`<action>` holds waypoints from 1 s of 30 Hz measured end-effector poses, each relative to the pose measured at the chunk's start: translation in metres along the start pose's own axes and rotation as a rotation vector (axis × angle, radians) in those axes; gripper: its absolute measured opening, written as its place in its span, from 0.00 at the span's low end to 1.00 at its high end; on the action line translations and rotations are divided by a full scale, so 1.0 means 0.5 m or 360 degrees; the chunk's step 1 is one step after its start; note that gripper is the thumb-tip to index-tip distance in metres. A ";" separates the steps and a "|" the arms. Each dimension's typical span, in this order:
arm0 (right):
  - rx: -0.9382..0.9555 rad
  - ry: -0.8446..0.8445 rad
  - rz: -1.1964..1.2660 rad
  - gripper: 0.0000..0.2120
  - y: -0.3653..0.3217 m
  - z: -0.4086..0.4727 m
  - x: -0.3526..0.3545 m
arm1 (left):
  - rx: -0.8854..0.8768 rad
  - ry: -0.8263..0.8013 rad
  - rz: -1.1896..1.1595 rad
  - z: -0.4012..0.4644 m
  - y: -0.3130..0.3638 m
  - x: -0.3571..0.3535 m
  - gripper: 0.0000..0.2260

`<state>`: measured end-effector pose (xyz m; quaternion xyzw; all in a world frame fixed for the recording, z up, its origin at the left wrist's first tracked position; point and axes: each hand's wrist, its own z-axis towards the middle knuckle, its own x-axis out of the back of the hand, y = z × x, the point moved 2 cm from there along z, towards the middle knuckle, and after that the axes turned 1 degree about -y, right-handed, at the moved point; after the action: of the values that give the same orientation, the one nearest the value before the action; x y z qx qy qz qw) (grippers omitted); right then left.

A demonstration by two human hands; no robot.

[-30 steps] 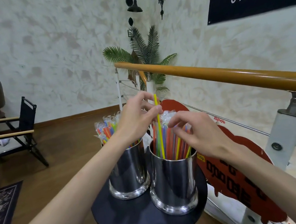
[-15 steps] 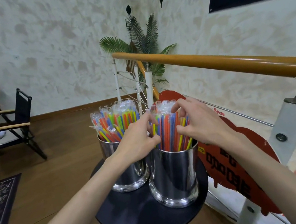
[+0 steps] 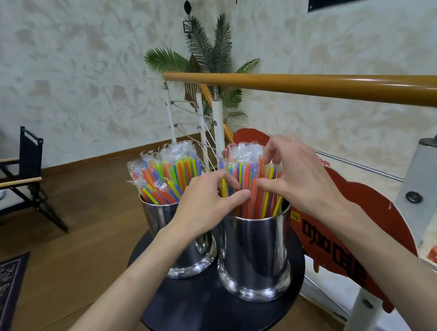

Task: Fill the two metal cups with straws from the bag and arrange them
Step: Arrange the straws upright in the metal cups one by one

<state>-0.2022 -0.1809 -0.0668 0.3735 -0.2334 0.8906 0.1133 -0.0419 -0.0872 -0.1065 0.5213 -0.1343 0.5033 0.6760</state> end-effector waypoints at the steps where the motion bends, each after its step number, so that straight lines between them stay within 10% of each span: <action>1: 0.0004 -0.0066 -0.0040 0.14 0.000 0.003 0.004 | -0.0004 0.0004 0.0005 -0.001 0.002 0.001 0.11; 8: -0.0164 -0.0867 0.0032 0.09 -0.001 0.000 -0.001 | -0.0027 0.0040 0.0083 0.001 0.004 -0.002 0.09; 30: -0.0197 -0.0047 0.0774 0.09 0.001 0.005 -0.015 | -0.0228 -0.0141 -0.0105 -0.023 0.004 -0.004 0.06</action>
<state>-0.1954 -0.1829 -0.0708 0.3116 -0.3721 0.8702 -0.0852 -0.0483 -0.0787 -0.1115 0.4975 -0.1824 0.4464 0.7211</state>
